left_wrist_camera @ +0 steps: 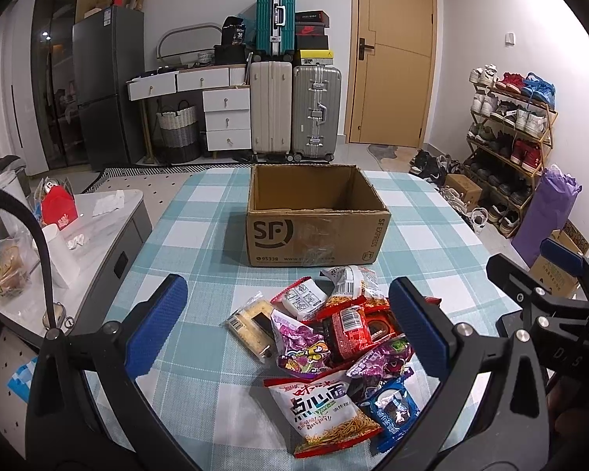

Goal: Organize snacks

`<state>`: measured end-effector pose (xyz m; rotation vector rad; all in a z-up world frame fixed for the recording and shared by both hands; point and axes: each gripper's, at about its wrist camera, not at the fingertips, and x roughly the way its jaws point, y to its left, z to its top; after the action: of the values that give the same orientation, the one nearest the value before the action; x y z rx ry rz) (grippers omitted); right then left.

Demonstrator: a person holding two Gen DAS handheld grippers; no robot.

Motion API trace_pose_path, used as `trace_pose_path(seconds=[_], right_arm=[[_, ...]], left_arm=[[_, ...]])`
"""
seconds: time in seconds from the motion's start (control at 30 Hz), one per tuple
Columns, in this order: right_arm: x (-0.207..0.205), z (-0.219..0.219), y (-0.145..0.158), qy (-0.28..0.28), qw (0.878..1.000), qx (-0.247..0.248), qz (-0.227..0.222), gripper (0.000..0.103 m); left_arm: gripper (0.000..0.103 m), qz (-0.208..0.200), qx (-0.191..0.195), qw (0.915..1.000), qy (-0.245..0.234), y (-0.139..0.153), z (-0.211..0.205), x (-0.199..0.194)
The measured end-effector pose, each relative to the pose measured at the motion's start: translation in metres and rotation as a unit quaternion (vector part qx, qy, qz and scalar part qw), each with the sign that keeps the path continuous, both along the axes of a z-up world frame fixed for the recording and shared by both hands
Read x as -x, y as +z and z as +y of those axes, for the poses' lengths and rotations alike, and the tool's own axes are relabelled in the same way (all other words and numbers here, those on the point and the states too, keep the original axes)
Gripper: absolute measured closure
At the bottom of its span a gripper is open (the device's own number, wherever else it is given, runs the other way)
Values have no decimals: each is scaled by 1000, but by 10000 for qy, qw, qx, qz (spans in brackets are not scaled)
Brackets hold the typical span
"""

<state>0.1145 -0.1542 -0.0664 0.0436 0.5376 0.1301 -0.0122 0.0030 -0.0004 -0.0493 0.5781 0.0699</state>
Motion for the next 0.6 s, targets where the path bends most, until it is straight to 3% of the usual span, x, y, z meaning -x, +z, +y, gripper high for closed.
trace_pose_path(seconds=[0.6], right_arm=[[4,9,-9,120,9999,-11,47,0]], left_arm=[[1,51,2,10000,17,-4,2,-1]])
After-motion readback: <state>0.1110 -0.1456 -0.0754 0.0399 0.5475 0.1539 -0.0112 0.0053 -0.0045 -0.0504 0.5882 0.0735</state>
